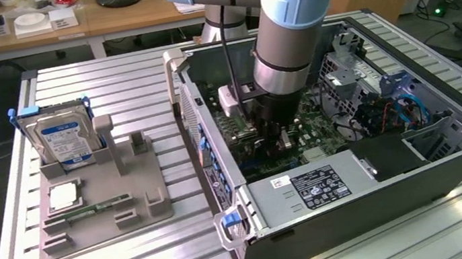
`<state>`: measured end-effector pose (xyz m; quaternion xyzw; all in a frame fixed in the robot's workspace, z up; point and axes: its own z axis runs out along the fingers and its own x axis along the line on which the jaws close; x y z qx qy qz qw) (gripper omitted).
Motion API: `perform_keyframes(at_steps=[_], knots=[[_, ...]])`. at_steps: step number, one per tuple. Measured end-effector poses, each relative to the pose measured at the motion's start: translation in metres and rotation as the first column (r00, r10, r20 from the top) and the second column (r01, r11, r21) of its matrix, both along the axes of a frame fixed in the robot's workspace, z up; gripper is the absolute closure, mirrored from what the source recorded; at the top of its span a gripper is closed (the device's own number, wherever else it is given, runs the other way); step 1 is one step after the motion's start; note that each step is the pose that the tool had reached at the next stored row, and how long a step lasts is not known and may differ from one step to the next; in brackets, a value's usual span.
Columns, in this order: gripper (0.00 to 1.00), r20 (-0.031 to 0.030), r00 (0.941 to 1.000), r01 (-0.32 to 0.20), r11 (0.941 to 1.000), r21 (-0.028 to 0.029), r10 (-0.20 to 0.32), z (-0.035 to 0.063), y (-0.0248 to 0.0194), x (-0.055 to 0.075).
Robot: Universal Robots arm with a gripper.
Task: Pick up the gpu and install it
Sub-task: 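Insert the gpu into the slot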
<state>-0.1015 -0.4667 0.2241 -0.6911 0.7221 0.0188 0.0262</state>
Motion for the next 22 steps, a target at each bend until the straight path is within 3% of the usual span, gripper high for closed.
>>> perform_keyframes(at_steps=[6, 16, 21, 22], knots=[[0.65, 0.0129, 0.9999, 0.000, 1.0000, 0.0001, 0.000, 0.0175, 0.0000, 0.000], [0.65, 0.0280, 0.9996, 0.000, 1.0000, -0.0002, 0.000, 0.0484, 0.0001, 0.000], [0.67, 0.0302, 0.9995, 0.000, 1.0000, -0.0003, 0.000, 0.0501, 0.0001, 0.000], [0.73, 0.0301, 0.9995, 0.000, 1.0000, -0.0004, 0.000, 0.0501, 0.0001, 0.000]])
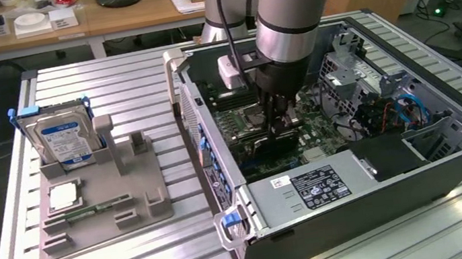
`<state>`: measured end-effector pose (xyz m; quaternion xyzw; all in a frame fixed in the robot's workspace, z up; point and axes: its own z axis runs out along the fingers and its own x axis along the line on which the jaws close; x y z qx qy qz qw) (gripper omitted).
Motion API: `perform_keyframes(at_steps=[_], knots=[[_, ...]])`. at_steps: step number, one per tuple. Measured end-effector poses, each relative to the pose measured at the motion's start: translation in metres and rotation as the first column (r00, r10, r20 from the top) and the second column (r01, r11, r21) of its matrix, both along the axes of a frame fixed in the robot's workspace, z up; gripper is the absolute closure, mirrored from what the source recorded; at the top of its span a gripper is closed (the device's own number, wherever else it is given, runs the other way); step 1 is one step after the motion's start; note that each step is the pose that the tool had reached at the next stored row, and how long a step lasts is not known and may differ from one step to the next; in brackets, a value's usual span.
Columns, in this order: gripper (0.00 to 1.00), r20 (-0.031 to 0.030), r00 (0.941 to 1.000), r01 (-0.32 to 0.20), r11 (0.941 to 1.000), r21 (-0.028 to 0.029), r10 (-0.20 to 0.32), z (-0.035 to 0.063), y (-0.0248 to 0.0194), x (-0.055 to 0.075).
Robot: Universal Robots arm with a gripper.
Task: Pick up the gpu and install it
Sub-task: 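Insert the gpu into the slot, then press down on the gpu until it lock into place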
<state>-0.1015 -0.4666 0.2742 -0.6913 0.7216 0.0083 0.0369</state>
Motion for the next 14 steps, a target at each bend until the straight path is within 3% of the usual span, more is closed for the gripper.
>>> perform_keyframes(at_steps=[5, 14], knots=[[0.90, -0.0001, 1.0000, 0.000, 1.0000, -0.0001, 0.000, 0.0001, 0.0000, 0.0000], [0.90, 0.0000, 1.0000, 0.000, 1.0000, -0.0001, 0.000, 0.0001, 0.0000, 0.0000]])
